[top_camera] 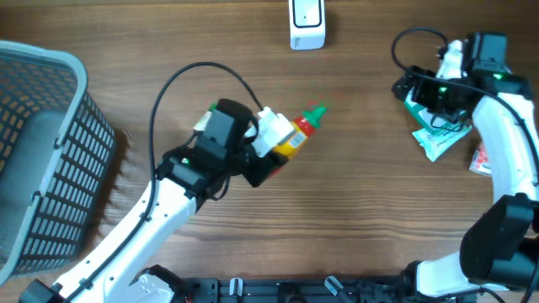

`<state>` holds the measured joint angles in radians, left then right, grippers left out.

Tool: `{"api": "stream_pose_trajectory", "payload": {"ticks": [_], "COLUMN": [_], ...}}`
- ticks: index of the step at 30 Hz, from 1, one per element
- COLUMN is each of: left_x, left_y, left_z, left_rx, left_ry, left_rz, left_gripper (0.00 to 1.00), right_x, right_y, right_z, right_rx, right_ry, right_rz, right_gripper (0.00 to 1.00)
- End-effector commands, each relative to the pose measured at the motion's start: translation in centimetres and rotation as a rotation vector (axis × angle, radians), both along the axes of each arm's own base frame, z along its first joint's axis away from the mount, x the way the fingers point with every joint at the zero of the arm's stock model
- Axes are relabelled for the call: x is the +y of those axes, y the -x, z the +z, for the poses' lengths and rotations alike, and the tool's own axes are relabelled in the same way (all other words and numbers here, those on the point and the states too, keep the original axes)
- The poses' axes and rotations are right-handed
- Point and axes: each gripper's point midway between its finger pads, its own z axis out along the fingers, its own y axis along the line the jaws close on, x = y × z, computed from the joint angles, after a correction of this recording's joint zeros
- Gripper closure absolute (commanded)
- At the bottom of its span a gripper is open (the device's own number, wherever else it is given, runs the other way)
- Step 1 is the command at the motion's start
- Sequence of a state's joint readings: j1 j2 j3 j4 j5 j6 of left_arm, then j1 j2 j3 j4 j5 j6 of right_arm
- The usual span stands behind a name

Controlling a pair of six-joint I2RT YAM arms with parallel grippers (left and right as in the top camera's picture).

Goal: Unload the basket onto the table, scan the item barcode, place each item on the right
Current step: 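Lift the sauce bottle and bring the right gripper toward it, then grasp the bottle's green cap with the right gripper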

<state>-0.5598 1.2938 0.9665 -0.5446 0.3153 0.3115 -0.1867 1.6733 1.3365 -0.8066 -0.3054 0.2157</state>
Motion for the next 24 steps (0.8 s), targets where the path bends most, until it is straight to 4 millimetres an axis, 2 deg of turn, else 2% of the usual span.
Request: {"api": "stream_pose_trajectory", "payload": {"ticks": [1,4,7,8,9,11,14,19,22,24], "left_x": [-2.4,-2.8,-2.8,-2.8,-2.8,-2.8,-2.8,-2.9,-2.9,-2.9], "left_y": [0.4,0.8,0.8,0.8,0.8,0.8,0.7,0.6,0.6,0.6], "left_z": [3.3,3.3,3.3,3.3,3.3,3.3,3.1,2.6,2.6,2.6], "left_rx": [-0.086,-0.085,-0.084,-0.084,-0.084,-0.083,-0.08,-0.066,-0.066,-0.065], "left_ry": [0.067,0.068,0.068,0.068,0.068,0.067,0.065,0.057,0.057,0.058], "left_rz": [-0.089,-0.102,-0.102,-0.102,-0.102,-0.102,-0.101,-0.101,-0.101,-0.101], "left_gripper": [0.84,0.85,0.85,0.86,0.86,0.86,0.86,0.87,0.87,0.87], "right_x": [-1.7,-2.2,-1.2,0.0,2.6,7.0,9.4,13.0,16.6,19.2], "right_y": [0.2,0.4,0.2,0.0,-0.2,0.8,2.7,5.5,7.1,7.6], "right_z": [1.6,1.5,1.9,2.6,4.3,8.4,11.4,12.5,13.2,12.2], "right_rx": [-0.04,-0.04,-0.063,-0.105,-0.21,-0.431,-0.591,-0.703,-0.781,-0.783], "right_ry": [-0.029,-0.027,-0.072,-0.116,-0.212,-0.413,-0.583,-0.674,-0.699,-0.65], "right_rz": [-0.013,-0.007,0.031,0.107,0.277,0.563,0.725,0.902,1.057,1.168], "right_gripper": [0.02,0.02,0.01,0.0,0.0,0.0,0.0,0.0,0.0,0.0]}}
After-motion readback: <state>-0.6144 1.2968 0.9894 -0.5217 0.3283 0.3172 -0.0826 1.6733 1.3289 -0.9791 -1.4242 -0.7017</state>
